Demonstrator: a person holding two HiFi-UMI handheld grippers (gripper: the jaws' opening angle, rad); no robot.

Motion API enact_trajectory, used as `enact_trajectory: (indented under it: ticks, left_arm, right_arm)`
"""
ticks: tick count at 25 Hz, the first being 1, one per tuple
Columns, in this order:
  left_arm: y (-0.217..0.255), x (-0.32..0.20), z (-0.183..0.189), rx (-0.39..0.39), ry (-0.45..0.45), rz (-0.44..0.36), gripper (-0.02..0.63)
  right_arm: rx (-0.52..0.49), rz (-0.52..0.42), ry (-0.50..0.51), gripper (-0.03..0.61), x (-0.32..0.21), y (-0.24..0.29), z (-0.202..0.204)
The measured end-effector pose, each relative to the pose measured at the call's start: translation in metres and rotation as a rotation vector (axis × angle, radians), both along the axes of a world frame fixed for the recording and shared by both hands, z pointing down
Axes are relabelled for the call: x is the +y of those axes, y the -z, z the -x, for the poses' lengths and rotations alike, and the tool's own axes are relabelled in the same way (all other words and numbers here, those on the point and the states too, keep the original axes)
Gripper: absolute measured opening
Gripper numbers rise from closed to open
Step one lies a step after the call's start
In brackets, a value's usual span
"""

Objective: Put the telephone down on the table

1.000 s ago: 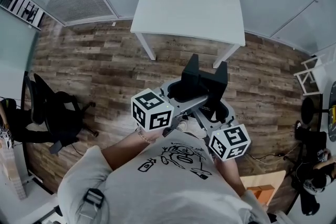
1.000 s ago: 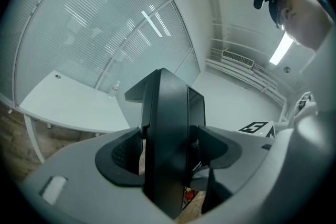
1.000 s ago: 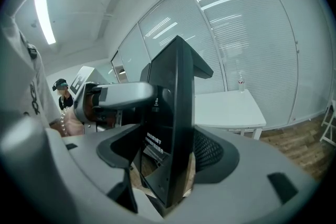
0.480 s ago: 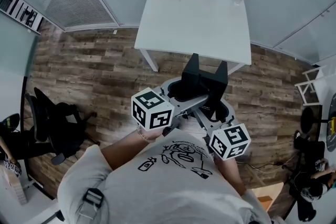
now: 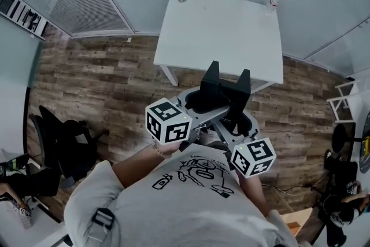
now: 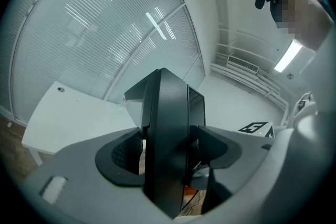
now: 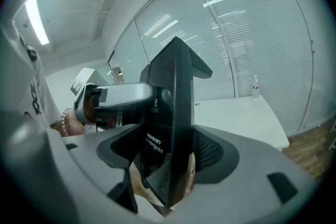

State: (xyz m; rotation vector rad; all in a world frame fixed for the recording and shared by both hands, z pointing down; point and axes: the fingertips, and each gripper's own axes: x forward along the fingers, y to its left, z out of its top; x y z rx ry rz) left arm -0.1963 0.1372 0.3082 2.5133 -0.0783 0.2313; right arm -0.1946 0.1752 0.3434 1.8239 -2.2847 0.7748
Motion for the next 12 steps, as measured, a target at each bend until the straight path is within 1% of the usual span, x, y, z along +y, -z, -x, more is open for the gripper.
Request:
enact_trajectory:
  ticks: [5, 12]
  left_arm:
    - [-0.004, -0.019, 0.001, -0.006, 0.01, 0.012, 0.33]
    - [-0.012, -0.04, -0.016, -0.013, 0.044, 0.023, 0.33]
  right_arm:
    - [-0.01, 0.012, 0.01, 0.291, -0.019, -0.004, 0.001]
    - [-0.02, 0.019, 0.04, 0.291, -0.04, -0.01, -0.017]
